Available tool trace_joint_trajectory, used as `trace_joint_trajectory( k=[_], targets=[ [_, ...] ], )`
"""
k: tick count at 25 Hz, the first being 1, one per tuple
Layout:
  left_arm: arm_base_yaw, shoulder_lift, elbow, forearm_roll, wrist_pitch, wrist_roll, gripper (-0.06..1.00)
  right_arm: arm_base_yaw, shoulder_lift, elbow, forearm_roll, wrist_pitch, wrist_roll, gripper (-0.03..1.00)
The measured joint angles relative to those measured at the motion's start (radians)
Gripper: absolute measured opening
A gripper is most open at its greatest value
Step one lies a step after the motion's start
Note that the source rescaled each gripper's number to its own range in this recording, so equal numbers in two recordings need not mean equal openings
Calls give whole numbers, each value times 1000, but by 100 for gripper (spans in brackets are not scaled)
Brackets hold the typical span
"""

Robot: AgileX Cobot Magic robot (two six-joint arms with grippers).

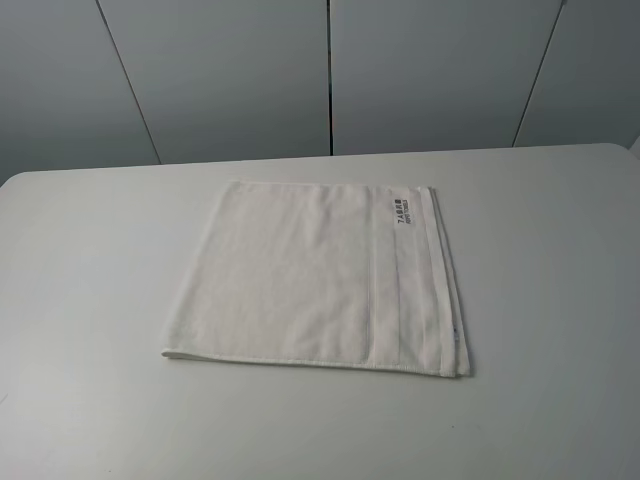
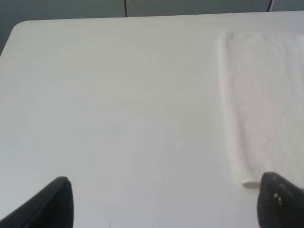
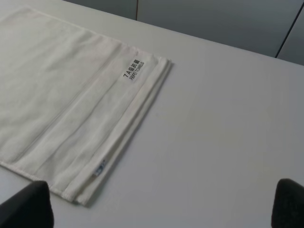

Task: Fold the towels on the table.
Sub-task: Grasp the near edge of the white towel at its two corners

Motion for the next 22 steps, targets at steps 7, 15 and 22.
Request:
trace_joint_trajectory(
  k=[7,15,22],
  targets=[
    [0,0,0,0,0,0,100,0,0,0,0,0,0,100],
    [0,0,0,0,0,0,100,0,0,0,0,0,0,100],
    [0,0,0,0,0,0,100,0,0,0,7,0,0,100]
  ],
)
